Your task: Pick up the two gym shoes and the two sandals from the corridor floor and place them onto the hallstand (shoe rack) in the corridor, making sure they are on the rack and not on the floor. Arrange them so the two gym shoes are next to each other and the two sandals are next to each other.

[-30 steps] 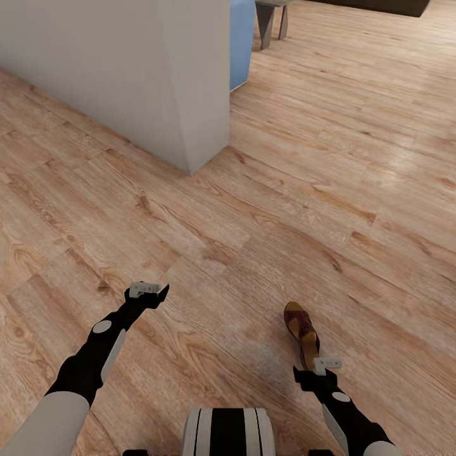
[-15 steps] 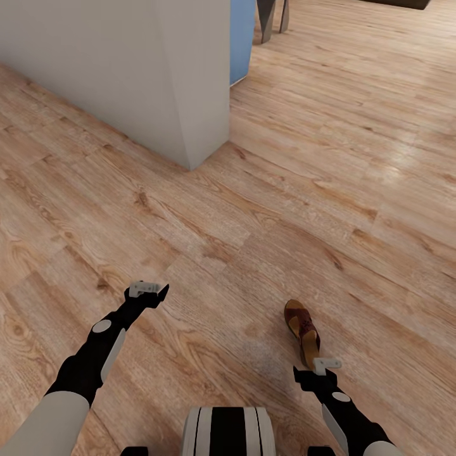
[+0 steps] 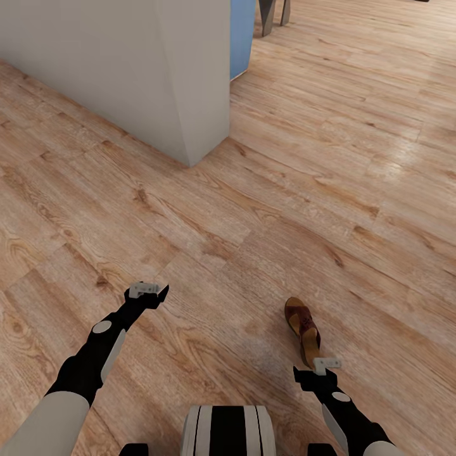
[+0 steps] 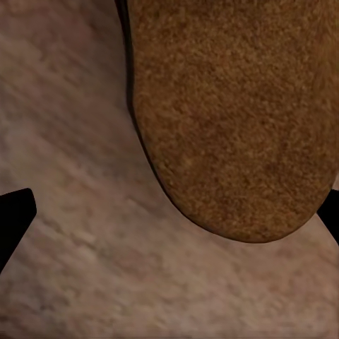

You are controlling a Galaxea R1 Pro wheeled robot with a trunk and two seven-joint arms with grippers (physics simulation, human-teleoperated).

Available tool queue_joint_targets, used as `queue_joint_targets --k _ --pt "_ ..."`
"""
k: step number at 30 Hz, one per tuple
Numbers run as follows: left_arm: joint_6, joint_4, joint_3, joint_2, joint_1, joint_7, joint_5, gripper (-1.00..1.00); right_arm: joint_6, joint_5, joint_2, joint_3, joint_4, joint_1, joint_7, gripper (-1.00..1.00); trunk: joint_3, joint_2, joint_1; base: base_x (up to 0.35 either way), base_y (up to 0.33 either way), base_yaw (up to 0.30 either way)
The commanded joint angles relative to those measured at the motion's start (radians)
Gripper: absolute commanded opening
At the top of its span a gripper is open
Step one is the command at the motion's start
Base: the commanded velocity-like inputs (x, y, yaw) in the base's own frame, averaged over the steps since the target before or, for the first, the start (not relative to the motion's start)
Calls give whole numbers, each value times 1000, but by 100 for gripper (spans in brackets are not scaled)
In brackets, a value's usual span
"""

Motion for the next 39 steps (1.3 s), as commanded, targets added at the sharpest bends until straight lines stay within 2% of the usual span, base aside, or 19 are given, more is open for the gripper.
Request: queue_joint_targets --k 1,39 --pt "-1 3 2 0 0 -6 4 100 -3 -3 0 -1 1 0 -1 100 0 0 0 0 0 0" --pt "-2 5 2 0 0 -9 3 100 -3 -3 0 -1 0 0 0 100 0 0 0 34 0 0"
